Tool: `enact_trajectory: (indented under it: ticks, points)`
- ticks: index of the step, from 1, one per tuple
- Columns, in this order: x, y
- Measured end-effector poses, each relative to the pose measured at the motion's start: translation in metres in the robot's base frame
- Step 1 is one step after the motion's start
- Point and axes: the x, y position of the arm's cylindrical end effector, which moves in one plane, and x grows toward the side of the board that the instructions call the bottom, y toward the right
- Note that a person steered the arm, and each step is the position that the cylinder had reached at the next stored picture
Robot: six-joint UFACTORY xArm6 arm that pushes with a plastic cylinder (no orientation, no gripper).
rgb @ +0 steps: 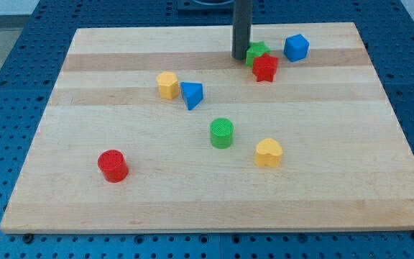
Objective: Push green star into blue cube
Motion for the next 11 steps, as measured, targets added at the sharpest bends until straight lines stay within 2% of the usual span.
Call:
enact_trajectory:
  ticks: [2, 3, 5, 8, 10, 11]
  points:
    - [0.021, -0.012]
    - [0.022, 0.002]
    - [0.004, 0.026]
    - [0.000, 0.057]
    - [0.000, 0.043]
    - [0.000, 0.001]
